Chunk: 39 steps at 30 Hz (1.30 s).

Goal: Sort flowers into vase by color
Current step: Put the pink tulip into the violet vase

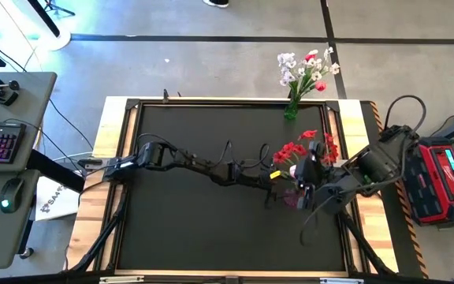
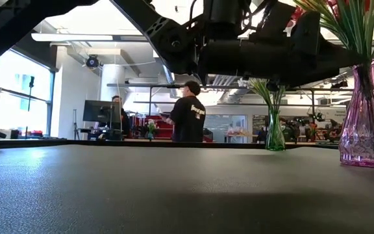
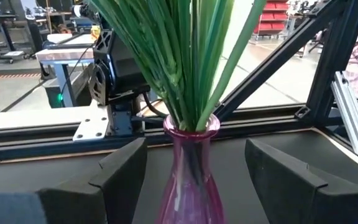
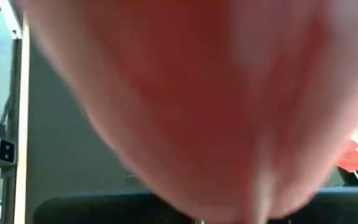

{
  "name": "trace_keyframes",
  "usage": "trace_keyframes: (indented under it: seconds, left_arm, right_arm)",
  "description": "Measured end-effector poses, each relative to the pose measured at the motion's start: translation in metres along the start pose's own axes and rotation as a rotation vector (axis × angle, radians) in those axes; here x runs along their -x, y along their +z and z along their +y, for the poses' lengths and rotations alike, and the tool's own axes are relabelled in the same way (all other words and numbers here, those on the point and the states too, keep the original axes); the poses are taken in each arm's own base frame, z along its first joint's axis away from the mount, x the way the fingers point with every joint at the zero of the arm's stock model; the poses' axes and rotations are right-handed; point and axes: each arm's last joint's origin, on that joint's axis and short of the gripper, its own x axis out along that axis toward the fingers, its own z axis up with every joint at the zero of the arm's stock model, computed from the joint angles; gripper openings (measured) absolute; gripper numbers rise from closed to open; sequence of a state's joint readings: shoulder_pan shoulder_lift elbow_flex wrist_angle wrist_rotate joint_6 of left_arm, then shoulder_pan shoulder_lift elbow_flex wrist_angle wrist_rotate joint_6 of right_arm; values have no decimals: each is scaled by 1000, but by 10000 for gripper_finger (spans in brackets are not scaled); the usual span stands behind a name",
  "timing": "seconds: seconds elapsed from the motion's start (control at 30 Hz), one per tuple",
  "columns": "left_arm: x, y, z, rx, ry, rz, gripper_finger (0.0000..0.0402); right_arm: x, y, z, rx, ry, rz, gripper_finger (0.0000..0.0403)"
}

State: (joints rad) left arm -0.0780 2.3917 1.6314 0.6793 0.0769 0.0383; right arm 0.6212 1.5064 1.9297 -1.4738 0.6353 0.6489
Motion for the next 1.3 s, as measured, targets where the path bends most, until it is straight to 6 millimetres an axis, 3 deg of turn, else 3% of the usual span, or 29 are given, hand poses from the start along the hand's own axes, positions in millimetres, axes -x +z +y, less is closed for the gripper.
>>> trace_keyframes:
  seconds: [0.2,0.53,0.73,0.97,1.3]
  left_arm:
    - [0,0,0,15,0,1,260]
    - [0,0,-3,52,-4,2,260]
    - [0,0,-4,36,-6,5,260]
    - [0,-1,-4,35,-6,7,260]
    - [0,-1,-5,37,-7,11,260]
  right_arm:
    - [-5,-4,-1,-66,-98,15,0]
    - [-7,-5,0,-127,-122,18,0]
    - [-18,-12,5,-177,-157,34,0]
    - [-32,-21,14,-217,-141,75,0]
    - [-33,-15,20,-166,-92,11,0]
